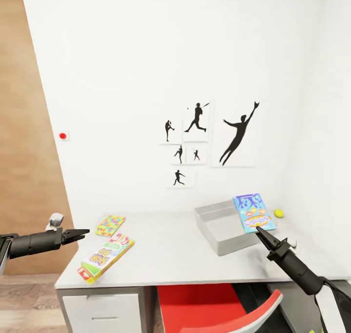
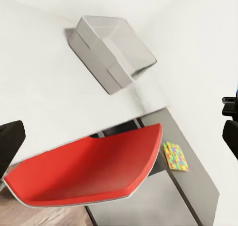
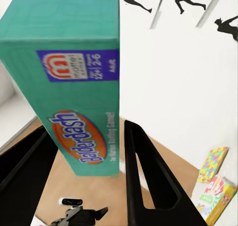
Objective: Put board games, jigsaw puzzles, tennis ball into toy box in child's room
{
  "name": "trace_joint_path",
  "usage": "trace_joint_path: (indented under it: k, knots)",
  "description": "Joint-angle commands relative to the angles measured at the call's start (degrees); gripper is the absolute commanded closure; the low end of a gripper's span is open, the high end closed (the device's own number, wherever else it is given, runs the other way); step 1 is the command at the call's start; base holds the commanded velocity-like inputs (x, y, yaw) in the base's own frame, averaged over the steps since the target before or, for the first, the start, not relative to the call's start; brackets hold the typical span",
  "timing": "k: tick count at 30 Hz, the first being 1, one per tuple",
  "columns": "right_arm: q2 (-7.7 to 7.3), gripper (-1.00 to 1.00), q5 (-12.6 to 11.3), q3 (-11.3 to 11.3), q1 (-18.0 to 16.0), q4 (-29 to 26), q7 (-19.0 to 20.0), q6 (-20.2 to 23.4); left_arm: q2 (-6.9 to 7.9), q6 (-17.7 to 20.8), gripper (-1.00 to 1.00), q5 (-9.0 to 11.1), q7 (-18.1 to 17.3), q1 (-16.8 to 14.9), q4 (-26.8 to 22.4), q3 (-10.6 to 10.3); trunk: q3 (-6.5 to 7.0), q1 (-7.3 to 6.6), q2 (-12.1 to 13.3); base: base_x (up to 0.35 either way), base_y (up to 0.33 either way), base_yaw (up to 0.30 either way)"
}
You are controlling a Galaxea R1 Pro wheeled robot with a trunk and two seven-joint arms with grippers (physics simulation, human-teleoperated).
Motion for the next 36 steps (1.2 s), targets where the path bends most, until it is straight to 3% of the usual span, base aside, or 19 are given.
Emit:
trace_joint_path:
  k: [1, 9, 30, 36]
  knots:
    - [0.00, 1.00, -0.34, -0.06, -0.03, 0.02, 0.08, 0.36, -0.04, 0.58, -1.00, -0.60, -0.50, -0.03, -0.04, 0.13, -0.04, 0.05, -0.04, 0.330, 0.000, -0.072]
    - [0.06, 1.00, -0.37, 0.05, -0.03, 0.00, 0.11, 0.24, -0.07, 0.57, -1.00, -0.60, -0.50, -0.03, -0.04, 0.13, -0.10, 0.05, -0.04, 0.270, 0.000, -0.022]
    - [0.09, 1.00, -0.33, 0.01, -0.03, -0.13, 0.09, 0.19, -0.04, 0.57, -1.00, -0.61, -0.50, -0.03, -0.04, 0.13, -0.10, 0.05, -0.04, 0.069, 0.012, -0.002]
    - [0.04, 1.00, -0.40, 0.00, -0.03, -0.10, 0.09, 0.33, -0.07, 0.57, -1.00, -0.64, -0.50, -0.03, -0.04, 0.13, -0.10, 0.05, -0.04, 0.002, 0.000, -0.172]
